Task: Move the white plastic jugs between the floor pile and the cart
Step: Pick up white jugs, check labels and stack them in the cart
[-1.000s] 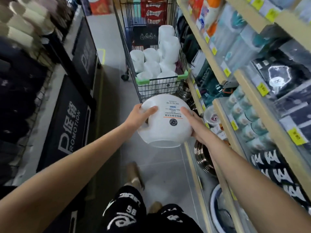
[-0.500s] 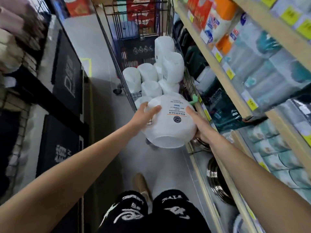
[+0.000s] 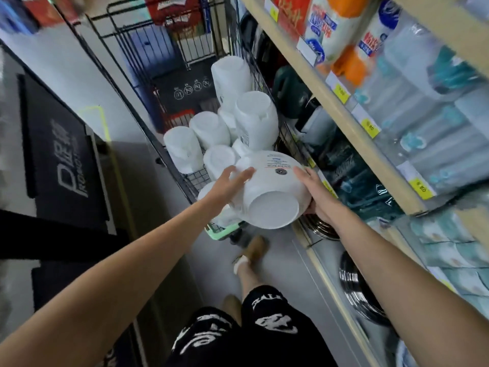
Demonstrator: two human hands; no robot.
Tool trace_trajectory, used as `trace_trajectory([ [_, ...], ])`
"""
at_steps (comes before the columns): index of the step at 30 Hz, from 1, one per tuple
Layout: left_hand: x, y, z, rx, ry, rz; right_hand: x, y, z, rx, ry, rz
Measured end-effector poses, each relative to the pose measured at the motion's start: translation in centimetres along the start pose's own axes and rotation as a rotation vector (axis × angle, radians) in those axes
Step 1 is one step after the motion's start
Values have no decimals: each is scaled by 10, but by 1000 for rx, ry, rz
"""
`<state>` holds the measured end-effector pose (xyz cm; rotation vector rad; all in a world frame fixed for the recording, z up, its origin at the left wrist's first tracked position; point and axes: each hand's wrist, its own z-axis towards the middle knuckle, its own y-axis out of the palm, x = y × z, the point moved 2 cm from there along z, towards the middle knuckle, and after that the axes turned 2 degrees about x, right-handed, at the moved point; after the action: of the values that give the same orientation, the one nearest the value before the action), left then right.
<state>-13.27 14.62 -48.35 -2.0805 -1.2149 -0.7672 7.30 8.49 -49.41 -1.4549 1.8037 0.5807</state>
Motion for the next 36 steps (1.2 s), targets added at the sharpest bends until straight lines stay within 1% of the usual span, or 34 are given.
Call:
trace_trajectory([
  [3,12,2,40,-57,-73,6,-7,-9,37,22,47,-10],
  [5,6,4,80,-74,-143,15,-11,-9,55,32,70,-31],
  [7,5,6,106,-137,-193,12,-16,-6,65,35,91,-54],
  [9,15,6,111,-197,-245,-17,-18,-2,72,33,115,-78],
  [12,19,6,121,-233,-315,-54,-17,1,80,9,153,-117],
  [14,16,6,130,-254,-360,-73,-15,1,85,23,167,-129],
  [20,25,4,151,-328,-391,-66,-11,2,96,58,214,-183],
  [23,35,3,164,-389,-367,-26,-8,4,98,145,250,-151],
  [28,25,10,199,-467,-411,55,-8,12,105,339,289,-14],
  [32,55,13,192,-550,-401,36,-8,14,112,421,324,17],
  [36,61,15,204,-568,-377,54,-9,18,115,507,346,23],
])
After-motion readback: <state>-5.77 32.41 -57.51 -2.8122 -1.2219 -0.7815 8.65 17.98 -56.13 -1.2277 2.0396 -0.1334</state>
